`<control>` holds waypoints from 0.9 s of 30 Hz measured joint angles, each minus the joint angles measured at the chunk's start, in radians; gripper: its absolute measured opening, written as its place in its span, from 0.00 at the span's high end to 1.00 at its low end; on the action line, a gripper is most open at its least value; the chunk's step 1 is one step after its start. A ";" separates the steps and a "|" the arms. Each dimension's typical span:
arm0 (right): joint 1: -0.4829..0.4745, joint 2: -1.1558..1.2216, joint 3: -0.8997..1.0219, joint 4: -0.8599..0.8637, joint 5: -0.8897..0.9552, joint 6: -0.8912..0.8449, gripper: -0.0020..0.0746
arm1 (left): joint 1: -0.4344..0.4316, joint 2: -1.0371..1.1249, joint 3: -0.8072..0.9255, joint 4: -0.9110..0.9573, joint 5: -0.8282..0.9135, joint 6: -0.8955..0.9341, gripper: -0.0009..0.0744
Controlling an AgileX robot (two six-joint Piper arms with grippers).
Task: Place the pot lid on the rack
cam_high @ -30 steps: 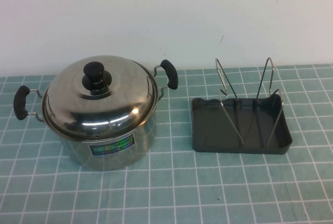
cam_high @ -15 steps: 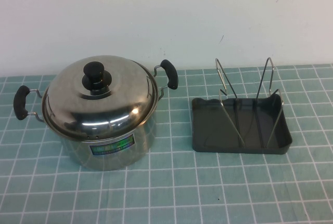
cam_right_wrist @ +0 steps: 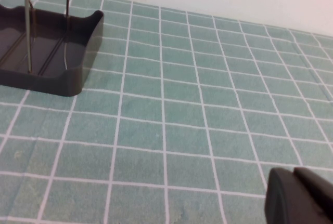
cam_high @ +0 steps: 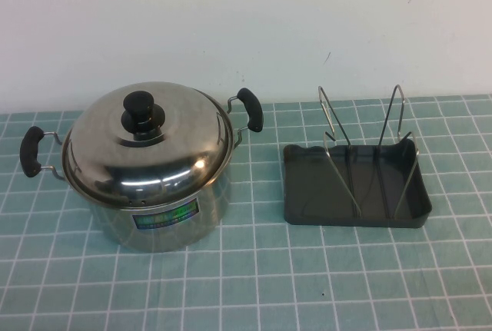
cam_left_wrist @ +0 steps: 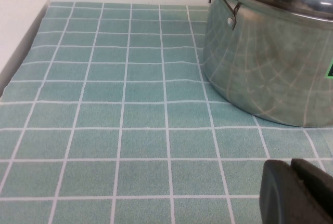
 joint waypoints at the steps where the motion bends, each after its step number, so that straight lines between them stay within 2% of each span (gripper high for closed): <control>1: 0.000 0.000 0.000 0.000 0.000 0.000 0.98 | 0.000 0.000 0.000 0.000 0.000 0.000 0.99; 27: 0.000 0.000 0.000 0.000 -0.013 0.000 0.98 | 0.000 0.000 0.002 0.000 -0.023 0.000 0.99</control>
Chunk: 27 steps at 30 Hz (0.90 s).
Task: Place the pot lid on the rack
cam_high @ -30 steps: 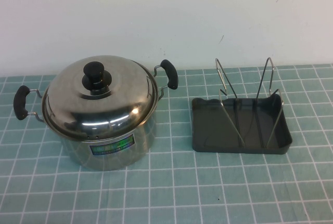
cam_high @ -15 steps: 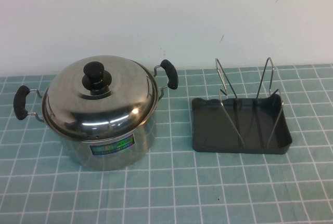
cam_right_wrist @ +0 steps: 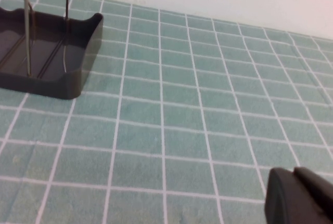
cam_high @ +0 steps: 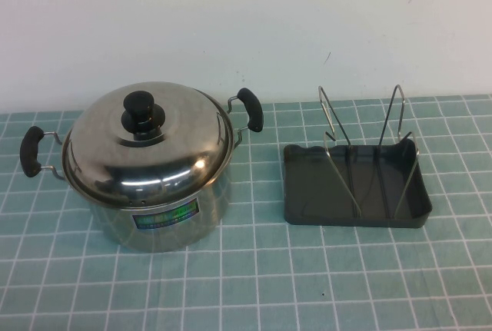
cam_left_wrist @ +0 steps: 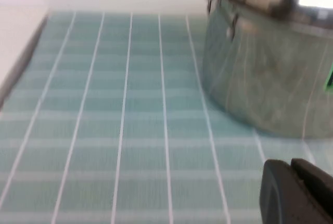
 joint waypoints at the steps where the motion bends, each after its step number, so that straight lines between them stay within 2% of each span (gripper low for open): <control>1: 0.000 0.000 0.002 0.000 -0.013 0.000 0.98 | 0.000 0.000 0.006 0.000 -0.026 0.000 0.99; 5: 0.000 0.000 0.005 -0.002 -0.148 0.000 0.98 | 0.000 0.000 0.008 0.000 -0.230 0.000 0.99; 12: 0.000 0.000 0.005 -0.002 -0.592 0.000 0.98 | 0.000 0.000 0.008 0.000 -0.646 -0.065 0.99; 17: 0.000 0.000 0.005 0.017 -0.842 -0.002 0.98 | 0.000 0.000 0.008 0.000 -0.807 -0.070 0.99; 24: 0.000 0.000 0.005 0.075 -0.882 -0.021 0.98 | 0.000 0.000 0.008 -0.005 -0.872 -0.084 0.99; 27: 0.000 0.000 -0.049 0.079 -0.749 -0.054 0.98 | 0.000 0.000 -0.026 -0.014 -0.738 -0.114 0.99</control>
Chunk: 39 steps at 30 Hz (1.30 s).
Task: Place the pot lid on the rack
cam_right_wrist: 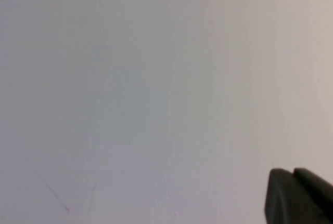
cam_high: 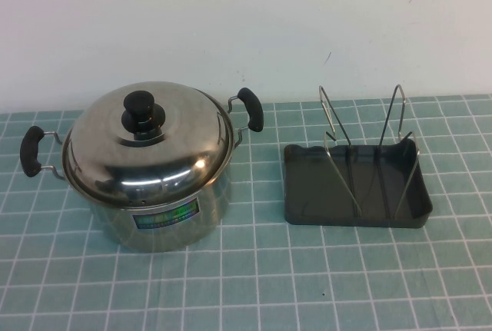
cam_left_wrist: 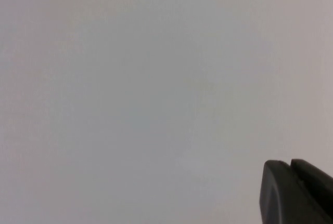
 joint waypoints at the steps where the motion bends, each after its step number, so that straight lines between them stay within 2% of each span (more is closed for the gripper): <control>1: 0.000 0.000 -0.027 0.000 0.050 -0.012 0.98 | 0.000 0.000 -0.033 0.000 0.074 -0.004 0.99; 5: 0.000 0.028 -0.172 0.001 0.272 -0.063 0.98 | 0.000 0.047 -0.190 -0.002 0.276 0.021 0.99; 10: 0.000 0.145 -0.309 0.001 0.428 -0.083 0.98 | 0.000 0.216 -0.321 -0.002 0.341 0.035 0.99; 13: 0.000 0.211 -0.331 0.001 0.468 -0.085 0.98 | 0.000 0.354 -0.364 -0.002 0.324 0.044 0.99; 20: 0.000 0.299 -0.331 0.007 0.608 -0.066 0.98 | 0.000 0.681 -0.414 0.000 0.160 0.028 0.99; 23: 0.000 0.309 -0.331 0.007 0.632 -0.073 0.98 | 0.000 0.817 -0.453 0.068 0.117 0.000 0.97; 27: 0.000 0.309 -0.331 0.007 0.661 -0.085 0.98 | 0.000 0.978 -0.503 0.269 -0.009 -0.101 0.86; 33: 0.000 0.309 -0.331 0.007 0.799 -0.097 0.98 | 0.000 1.179 -0.564 0.588 -0.224 -0.362 0.44; 34: 0.000 0.309 -0.331 0.007 0.826 -0.100 0.98 | 0.000 1.210 -0.577 0.633 -0.247 -0.387 0.40; 36: 0.000 0.309 -0.331 0.007 0.870 -0.100 0.98 | 0.000 1.274 -0.606 0.711 -0.283 -0.432 0.34; 39: 0.000 0.309 -0.331 0.017 0.920 -0.100 0.98 | 0.000 1.357 -0.646 0.774 -0.299 -0.463 0.30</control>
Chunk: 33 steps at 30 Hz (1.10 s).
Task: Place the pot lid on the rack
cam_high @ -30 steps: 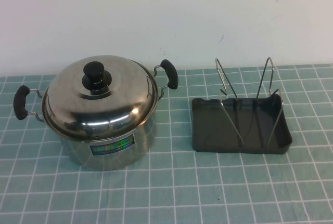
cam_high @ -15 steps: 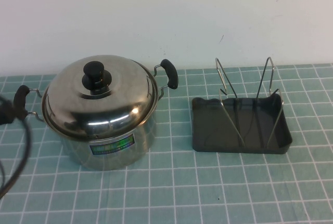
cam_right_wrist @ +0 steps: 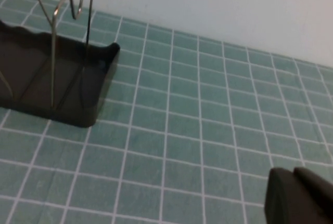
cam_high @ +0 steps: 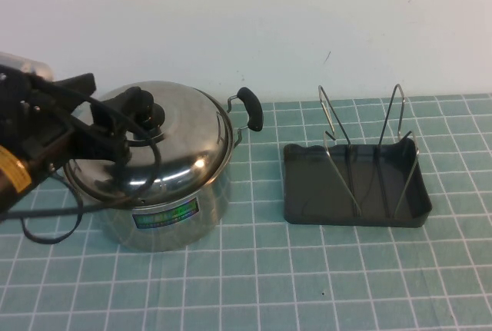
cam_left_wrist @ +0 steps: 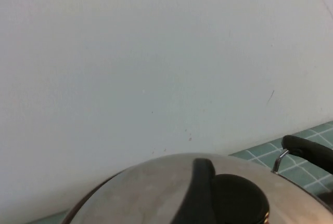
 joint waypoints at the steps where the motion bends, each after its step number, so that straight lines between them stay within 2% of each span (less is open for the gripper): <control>1: 0.000 0.000 0.000 0.008 0.008 0.000 0.98 | 0.000 0.021 -0.010 0.008 -0.003 -0.004 0.30; 9: 0.000 0.000 0.000 0.082 0.020 0.000 0.98 | 0.000 0.152 -0.087 0.060 -0.002 -0.017 0.30; 15: 0.000 0.000 0.000 0.150 0.021 -0.012 0.98 | 0.000 0.212 -0.101 0.049 0.029 -0.018 0.42; 19: 0.000 0.000 0.000 0.209 0.016 -0.074 0.98 | -0.011 0.244 -0.113 0.053 0.025 -0.013 0.44; 23: 0.000 0.000 0.000 0.250 0.009 -0.120 0.98 | -0.040 0.258 -0.119 0.022 0.023 0.064 0.47; 26: 0.000 0.000 0.000 0.271 0.007 -0.129 0.98 | -0.060 0.260 -0.121 -0.027 0.027 0.142 0.55; 33: 0.000 0.000 0.000 0.353 0.007 -0.191 0.98 | -0.073 0.260 -0.121 -0.054 0.017 0.210 0.54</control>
